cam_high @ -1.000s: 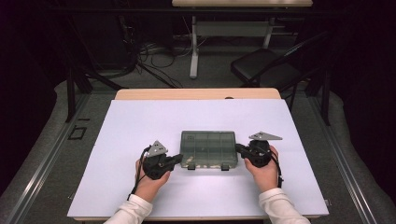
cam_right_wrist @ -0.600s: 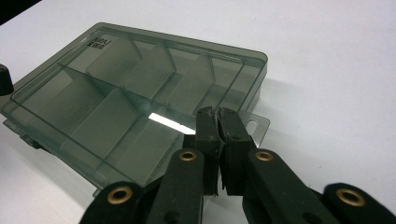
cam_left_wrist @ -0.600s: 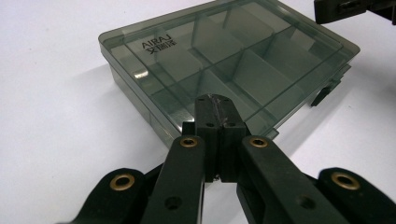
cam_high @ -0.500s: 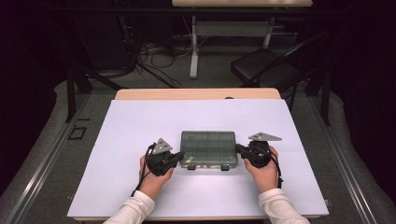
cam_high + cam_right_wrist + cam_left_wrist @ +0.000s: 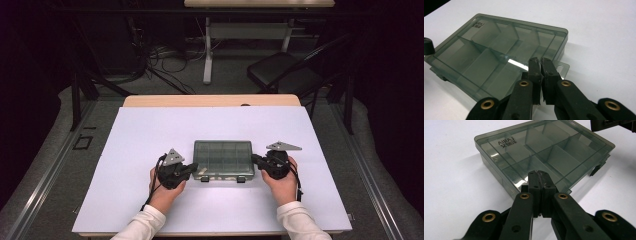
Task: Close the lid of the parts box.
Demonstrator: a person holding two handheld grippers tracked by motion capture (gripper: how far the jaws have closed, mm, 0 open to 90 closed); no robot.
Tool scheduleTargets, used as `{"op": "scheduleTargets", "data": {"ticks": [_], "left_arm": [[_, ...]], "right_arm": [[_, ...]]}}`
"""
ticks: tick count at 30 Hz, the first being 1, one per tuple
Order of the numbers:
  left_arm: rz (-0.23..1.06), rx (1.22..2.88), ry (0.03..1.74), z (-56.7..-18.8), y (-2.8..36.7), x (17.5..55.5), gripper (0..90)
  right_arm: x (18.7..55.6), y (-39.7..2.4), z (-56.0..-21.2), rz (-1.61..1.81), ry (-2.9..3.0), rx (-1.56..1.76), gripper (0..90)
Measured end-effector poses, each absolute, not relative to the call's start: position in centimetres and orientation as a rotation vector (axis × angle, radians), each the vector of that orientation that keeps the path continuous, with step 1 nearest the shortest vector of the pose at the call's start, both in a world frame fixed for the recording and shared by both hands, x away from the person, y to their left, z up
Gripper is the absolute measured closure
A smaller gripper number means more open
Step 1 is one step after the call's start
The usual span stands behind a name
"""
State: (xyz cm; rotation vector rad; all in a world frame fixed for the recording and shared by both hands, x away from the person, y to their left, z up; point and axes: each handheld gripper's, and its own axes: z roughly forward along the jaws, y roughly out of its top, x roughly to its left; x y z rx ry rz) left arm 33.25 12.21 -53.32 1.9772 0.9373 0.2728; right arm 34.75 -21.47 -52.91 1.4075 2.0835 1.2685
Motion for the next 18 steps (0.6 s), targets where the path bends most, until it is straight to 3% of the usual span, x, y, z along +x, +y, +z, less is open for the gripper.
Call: {"op": "scheduleTargets", "data": {"ticks": [12, 18], "left_arm": [[0.262, 1.929, 0.955, -52.7, 13.5, 33.4, 79.0], [0.272, 1.914, 0.943, -52.7, 14.0, 33.7, 62.2]], "right_arm": [[34.3, -20.8, -52.7, 1.254, 2.083, 1.362, 77.8], [34.2, -20.7, -52.7, 1.239, 2.086, 1.343, 63.4]]}}
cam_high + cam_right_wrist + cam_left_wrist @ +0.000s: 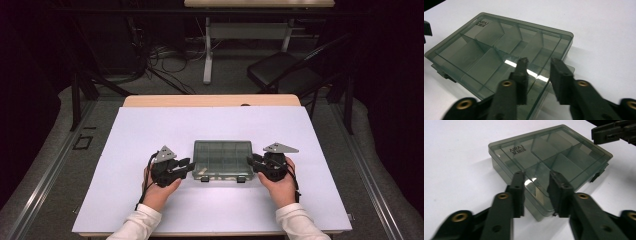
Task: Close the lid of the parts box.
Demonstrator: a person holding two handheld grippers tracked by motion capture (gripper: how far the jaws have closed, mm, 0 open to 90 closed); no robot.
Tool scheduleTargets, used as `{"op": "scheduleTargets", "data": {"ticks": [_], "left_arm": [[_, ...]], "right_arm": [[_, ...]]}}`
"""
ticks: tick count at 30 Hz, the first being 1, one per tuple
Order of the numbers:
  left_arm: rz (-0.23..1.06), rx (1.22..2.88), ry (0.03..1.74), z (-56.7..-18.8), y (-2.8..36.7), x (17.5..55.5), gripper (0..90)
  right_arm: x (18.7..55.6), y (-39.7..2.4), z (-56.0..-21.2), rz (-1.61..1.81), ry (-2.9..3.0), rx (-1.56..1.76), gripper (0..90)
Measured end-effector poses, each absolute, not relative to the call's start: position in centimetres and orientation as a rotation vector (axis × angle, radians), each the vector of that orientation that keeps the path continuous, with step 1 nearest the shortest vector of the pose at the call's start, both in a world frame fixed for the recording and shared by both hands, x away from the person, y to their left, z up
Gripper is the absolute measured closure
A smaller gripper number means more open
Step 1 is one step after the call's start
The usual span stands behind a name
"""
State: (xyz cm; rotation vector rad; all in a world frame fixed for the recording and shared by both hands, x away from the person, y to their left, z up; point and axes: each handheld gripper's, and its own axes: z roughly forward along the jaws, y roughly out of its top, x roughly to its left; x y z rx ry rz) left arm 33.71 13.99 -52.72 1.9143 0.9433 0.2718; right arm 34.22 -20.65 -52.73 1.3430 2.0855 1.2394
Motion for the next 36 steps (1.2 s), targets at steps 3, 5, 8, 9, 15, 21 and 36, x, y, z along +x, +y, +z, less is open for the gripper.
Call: {"op": "scheduleTargets", "data": {"ticks": [3, 5, 8, 9, 15, 21, 36], "left_arm": [[0.296, 1.904, 0.922, -52.8, 14.1, 33.8, 50.9], [0.312, 1.913, 0.917, -52.9, 14.1, 33.9, 46.1], [0.311, 1.934, 0.896, -52.9, 14.0, 33.9, 43.8], [0.307, 1.94, 0.891, -53.0, 13.9, 33.8, 43.6], [0.297, 1.951, 0.897, -53.1, 13.9, 34.0, 40.4], [0.279, 1.963, 0.915, -53.3, 14.0, 34.2, 30.0], [0.382, 1.985, 0.901, -52.2, 16.1, 33.5, 13.4]], "right_arm": [[34.3, -20.5, -52.8, 1.235, 2.087, 1.332, 51.4], [34.3, -20.4, -52.9, 1.206, 2.078, 1.303, 47.1], [34.5, -20.4, -53.1, 1.207, 2.081, 1.28, 42.0], [34.6, -20.4, -53.2, 1.238, 2.084, 1.285, 41.5], [34.3, -20.3, -52.7, 1.284, 2.071, 1.281, 40.8], [34.2, -20.3, -52.4, 1.364, 2.052, 1.231, 38.5], [33.2, -21.5, -51.6, 1.316, 1.993, 1.286, 10.9]]}}
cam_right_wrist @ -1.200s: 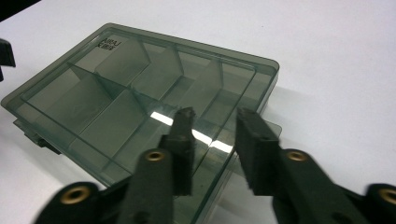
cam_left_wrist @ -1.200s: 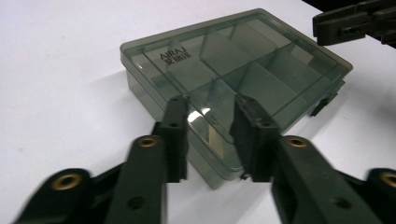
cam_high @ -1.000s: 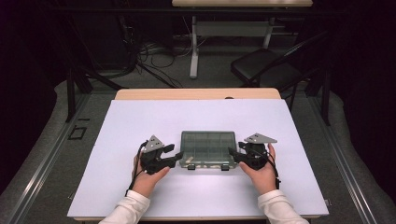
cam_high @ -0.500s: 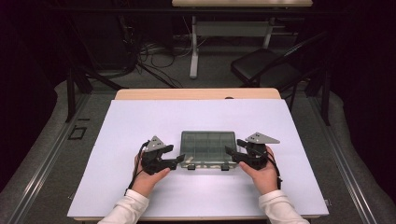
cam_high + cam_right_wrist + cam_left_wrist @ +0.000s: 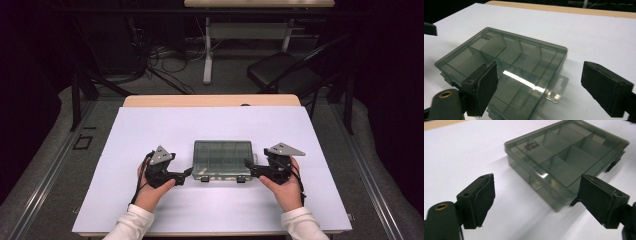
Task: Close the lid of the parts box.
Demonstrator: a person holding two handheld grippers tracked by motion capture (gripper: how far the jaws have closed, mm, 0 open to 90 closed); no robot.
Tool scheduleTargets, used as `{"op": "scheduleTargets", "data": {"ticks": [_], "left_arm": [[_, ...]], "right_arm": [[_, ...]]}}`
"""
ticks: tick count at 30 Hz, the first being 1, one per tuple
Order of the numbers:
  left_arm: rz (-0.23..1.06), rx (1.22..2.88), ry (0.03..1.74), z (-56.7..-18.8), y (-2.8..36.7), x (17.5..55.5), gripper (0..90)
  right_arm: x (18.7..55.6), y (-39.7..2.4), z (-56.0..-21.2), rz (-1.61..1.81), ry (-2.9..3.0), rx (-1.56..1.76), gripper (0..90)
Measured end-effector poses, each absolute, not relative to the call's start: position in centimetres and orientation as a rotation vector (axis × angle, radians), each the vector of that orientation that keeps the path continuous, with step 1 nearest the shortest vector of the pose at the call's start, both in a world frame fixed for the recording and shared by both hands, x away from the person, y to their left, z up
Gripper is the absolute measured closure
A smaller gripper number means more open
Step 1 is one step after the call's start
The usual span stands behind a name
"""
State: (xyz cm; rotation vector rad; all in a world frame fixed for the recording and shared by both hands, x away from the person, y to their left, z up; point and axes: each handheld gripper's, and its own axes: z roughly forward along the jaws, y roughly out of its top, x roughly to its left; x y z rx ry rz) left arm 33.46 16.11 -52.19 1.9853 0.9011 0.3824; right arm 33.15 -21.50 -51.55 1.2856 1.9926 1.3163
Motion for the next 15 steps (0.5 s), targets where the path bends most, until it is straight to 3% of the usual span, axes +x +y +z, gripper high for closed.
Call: {"op": "scheduleTargets", "data": {"ticks": [3, 11, 15], "left_arm": [[0.372, 1.938, 0.927, -51.7, 17.5, 33.3, 8.5], [0.352, 1.794, 1.009, -51.5, 21.4, 32.6, 0.0], [0.372, 1.776, 1.038, -51.7, 23.1, 32.5, 0.2]], "right_arm": [[33.0, -22.6, -51.5, 1.319, 1.993, 1.332, 0.9], [31.5, -25.2, -51.9, 1.366, 1.968, 1.365, 0.0], [31.0, -26.2, -52.2, 1.339, 1.938, 1.367, 0.0]]}}
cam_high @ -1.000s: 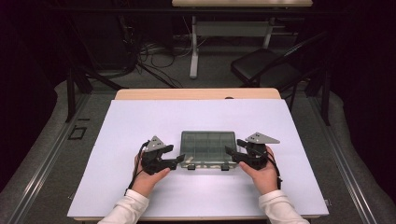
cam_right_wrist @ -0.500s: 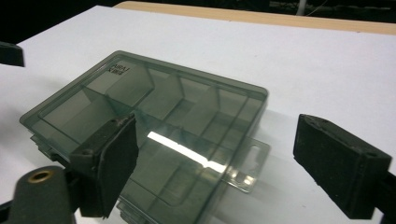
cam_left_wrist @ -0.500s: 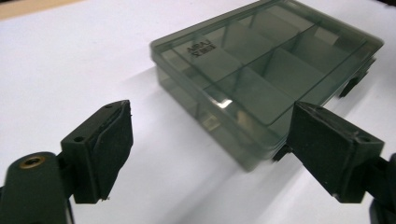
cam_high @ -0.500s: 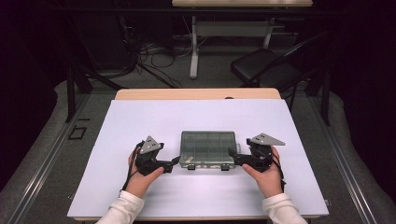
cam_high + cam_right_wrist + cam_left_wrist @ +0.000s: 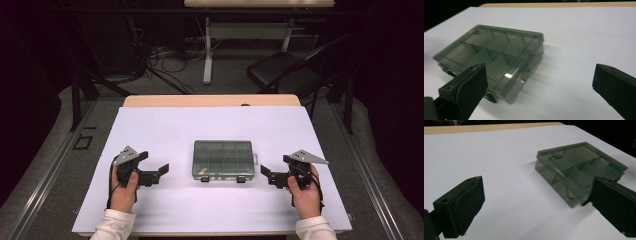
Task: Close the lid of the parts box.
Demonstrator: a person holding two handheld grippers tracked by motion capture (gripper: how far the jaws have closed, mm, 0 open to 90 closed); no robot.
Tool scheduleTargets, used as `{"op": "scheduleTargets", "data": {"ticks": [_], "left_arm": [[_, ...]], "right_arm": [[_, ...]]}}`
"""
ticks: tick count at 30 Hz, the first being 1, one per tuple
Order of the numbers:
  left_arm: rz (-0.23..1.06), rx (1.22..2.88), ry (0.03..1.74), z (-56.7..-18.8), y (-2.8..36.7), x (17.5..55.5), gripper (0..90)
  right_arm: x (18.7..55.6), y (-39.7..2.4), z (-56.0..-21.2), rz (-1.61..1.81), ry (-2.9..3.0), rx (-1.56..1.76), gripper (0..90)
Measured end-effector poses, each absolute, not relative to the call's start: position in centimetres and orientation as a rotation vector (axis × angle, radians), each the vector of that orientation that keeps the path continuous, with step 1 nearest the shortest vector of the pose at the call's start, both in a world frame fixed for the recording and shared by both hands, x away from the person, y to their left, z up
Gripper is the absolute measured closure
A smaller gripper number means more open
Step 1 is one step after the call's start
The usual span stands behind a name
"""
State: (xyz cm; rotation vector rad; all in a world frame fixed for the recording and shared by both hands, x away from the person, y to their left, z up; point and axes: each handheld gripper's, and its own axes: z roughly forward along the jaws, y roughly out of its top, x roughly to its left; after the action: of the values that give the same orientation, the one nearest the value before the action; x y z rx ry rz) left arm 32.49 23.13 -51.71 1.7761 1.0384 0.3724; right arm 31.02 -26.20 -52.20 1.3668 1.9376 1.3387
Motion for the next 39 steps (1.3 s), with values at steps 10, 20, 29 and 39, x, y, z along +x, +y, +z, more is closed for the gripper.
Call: {"op": "scheduleTargets", "data": {"ticks": [10, 20, 29, 39], "left_arm": [[0.422, 1.733, 1.123, -52.9, 26.4, 33.1, 0.2], [0.456, 1.746, 1.181, -54.7, 27.9, 34.1, 0.2], [0.443, 1.749, 1.217, -55.7, 27.9, 34.6, 0.2], [0.463, 1.786, 1.217, -55.9, 27.3, 34.6, 0.2]], "right_arm": [[30.9, -28.8, -53.3, 1.26, 1.838, 1.422, 0.0], [31.8, -31.1, -55.6, 1.197, 1.809, 1.5, 0.0], [32.0, -31.5, -56.2, 1.142, 1.814, 1.506, 0.0], [32.3, -31.6, -56.4, 1.126, 1.833, 1.501, 0.1]]}}
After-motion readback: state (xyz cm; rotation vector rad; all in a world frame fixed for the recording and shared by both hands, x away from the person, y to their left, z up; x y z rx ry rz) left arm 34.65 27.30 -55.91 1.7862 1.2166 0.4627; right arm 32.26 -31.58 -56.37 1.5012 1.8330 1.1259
